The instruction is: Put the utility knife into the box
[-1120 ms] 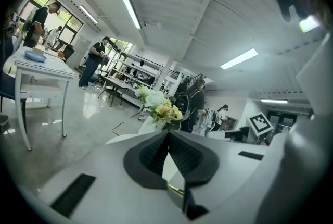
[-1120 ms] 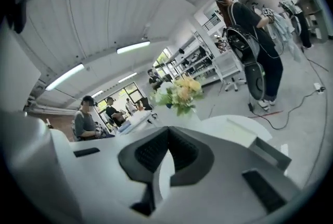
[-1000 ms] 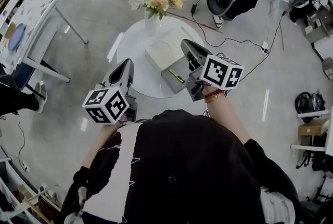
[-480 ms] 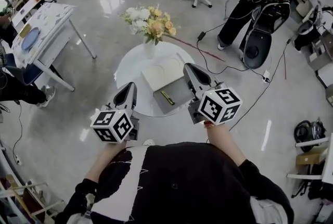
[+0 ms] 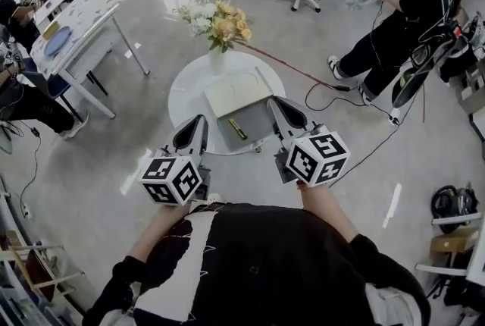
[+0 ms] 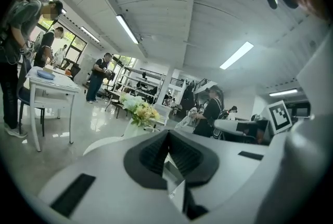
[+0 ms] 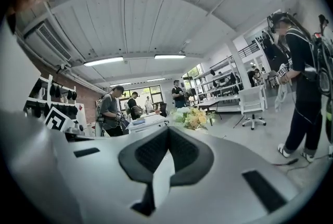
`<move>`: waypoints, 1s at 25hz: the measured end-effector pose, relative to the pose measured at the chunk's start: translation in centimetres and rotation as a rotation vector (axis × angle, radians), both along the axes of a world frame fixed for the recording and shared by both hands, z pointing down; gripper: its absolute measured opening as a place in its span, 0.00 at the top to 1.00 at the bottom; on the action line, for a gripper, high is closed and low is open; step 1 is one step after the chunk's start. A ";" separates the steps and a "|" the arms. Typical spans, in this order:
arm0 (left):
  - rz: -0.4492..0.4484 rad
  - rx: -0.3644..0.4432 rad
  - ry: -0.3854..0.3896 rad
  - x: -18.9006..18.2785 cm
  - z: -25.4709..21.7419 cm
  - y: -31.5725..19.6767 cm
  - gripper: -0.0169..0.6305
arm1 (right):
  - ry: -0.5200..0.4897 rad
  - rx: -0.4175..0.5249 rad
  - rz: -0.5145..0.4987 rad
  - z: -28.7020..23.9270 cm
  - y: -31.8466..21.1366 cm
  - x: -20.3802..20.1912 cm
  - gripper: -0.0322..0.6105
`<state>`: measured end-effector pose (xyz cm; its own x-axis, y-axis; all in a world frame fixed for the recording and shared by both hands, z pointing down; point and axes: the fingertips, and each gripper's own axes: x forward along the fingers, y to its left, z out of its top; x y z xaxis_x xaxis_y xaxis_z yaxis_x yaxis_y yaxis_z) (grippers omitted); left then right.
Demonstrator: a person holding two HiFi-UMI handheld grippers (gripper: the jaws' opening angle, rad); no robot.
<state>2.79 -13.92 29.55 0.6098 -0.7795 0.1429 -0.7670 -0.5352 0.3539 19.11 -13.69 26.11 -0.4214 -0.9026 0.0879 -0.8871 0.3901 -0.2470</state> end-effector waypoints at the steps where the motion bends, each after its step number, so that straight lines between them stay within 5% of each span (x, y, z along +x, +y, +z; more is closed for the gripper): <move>1: -0.005 0.001 0.000 0.1 0.0 0.6 0.95 | 0.001 -0.005 -0.007 0.3 0.4 0.0 0.94; 25: -0.082 -0.015 0.019 0.8 1.6 7.7 0.95 | 0.031 -0.051 -0.063 3.0 5.9 0.8 0.94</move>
